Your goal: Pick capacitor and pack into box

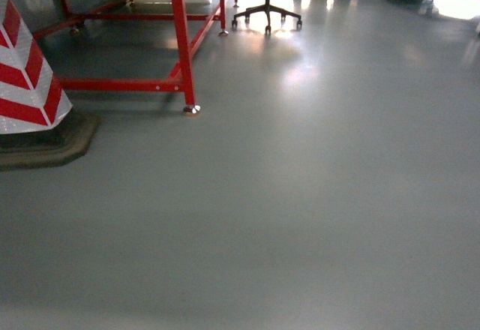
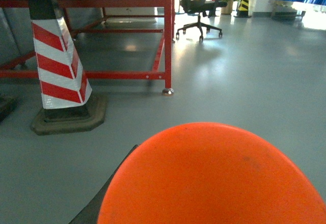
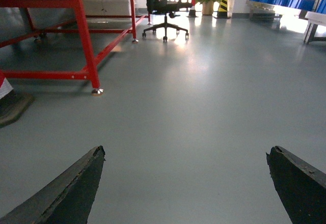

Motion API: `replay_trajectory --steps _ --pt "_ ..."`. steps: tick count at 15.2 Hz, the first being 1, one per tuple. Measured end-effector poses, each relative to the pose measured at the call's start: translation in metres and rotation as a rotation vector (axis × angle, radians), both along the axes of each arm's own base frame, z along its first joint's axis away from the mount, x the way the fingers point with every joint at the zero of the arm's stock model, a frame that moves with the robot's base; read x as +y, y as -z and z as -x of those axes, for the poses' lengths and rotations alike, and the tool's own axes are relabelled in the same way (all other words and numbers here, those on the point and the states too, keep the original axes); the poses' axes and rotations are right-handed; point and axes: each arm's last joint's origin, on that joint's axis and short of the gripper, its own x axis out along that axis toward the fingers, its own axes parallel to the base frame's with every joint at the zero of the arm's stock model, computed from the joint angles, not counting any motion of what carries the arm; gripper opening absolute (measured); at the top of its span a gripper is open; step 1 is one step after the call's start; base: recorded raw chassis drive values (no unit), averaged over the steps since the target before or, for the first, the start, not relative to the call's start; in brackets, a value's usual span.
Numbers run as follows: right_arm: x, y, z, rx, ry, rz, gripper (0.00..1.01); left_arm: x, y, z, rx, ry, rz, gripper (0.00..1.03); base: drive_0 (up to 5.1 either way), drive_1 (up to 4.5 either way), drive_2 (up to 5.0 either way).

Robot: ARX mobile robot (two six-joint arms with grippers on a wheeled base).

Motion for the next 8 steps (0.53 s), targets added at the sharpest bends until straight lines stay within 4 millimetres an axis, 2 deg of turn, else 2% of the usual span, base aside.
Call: replay_trajectory --steps 8 --pt "0.0 0.0001 0.0 0.001 0.0 0.0 0.98 0.0 0.0001 0.0 0.001 0.001 0.0 0.43 -5.0 2.44 2.4"
